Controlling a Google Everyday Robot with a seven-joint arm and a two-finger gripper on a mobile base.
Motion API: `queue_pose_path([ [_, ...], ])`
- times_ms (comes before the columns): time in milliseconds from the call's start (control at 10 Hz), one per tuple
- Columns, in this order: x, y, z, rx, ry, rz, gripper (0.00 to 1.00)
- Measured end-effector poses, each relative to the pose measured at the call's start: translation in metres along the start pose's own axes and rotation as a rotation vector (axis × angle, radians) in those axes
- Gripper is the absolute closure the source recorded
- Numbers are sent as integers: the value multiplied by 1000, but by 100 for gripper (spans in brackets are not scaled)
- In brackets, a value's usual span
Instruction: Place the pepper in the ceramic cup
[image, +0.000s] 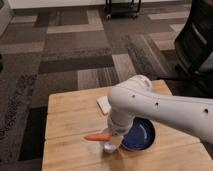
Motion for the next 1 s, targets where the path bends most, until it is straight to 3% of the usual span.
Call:
queue_pose_path([
  [100, 0, 0, 0, 0, 0, 0, 25],
  [200, 0, 0, 0, 0, 0, 0, 20],
  [1000, 0, 0, 1, -2, -1, 0, 20],
])
